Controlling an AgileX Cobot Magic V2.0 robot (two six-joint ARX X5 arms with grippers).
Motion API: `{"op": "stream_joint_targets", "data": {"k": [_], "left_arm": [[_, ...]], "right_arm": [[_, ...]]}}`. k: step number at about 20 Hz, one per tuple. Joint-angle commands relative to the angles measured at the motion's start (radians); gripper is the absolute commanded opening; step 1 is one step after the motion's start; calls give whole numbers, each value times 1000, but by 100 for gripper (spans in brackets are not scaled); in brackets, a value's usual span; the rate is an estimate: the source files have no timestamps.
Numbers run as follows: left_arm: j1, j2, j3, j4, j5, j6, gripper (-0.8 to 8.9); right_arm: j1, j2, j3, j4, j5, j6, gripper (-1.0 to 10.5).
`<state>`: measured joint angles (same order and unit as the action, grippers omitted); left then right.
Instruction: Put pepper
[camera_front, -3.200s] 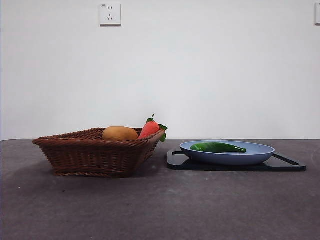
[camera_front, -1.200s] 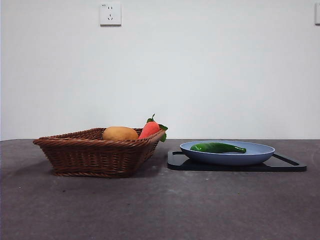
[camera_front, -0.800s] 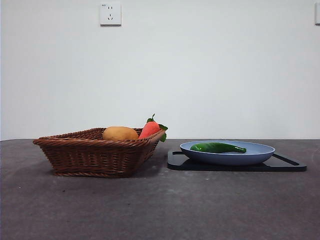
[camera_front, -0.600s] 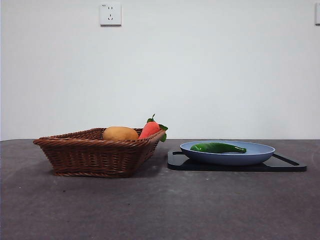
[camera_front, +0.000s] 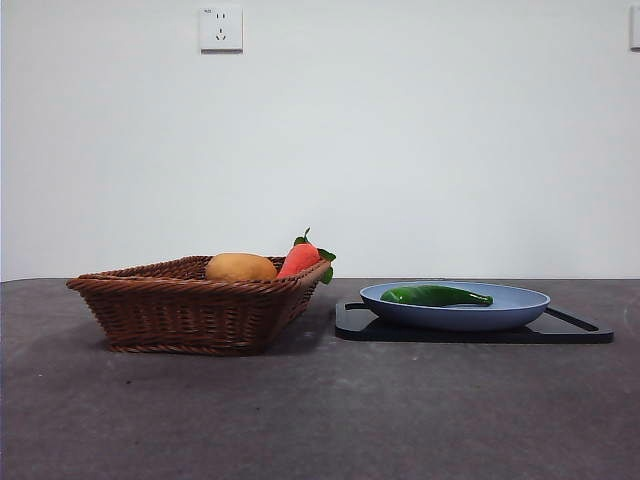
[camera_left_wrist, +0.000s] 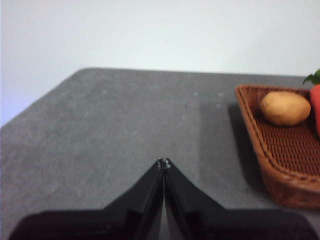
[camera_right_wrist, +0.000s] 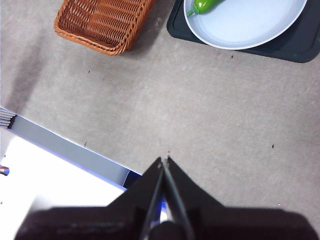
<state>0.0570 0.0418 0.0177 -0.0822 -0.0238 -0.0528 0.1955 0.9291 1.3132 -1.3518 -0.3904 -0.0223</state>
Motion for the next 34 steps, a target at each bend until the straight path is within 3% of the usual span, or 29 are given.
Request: {"op": "stream_joint_targets", "data": {"k": [1, 5, 21, 22, 25, 29, 34], "left_arm": [[3, -23, -10, -48, -1, -8, 8], [3, -40, -10, -99, 14, -51, 8], [3, -40, -10, -68, 15, -52, 8], [3, -40, -10, -68, 15, -52, 8], [3, -40, -10, -68, 15, -52, 8], [3, -40, -10, -68, 15, -52, 8], [3, -40, -10, -68, 17, -52, 8]], "right_arm": [[1, 6, 15, -6, 0, 6, 11], [2, 6, 15, -6, 0, 6, 11], [2, 6, 15, -6, 0, 5, 11], [0, 6, 15, 6, 7, -49, 11], [-48, -61, 14, 110, 26, -104, 11], [-113, -231, -61, 393, 29, -53, 11], [-157, -473, -407, 766, 30, -43, 11]]}}
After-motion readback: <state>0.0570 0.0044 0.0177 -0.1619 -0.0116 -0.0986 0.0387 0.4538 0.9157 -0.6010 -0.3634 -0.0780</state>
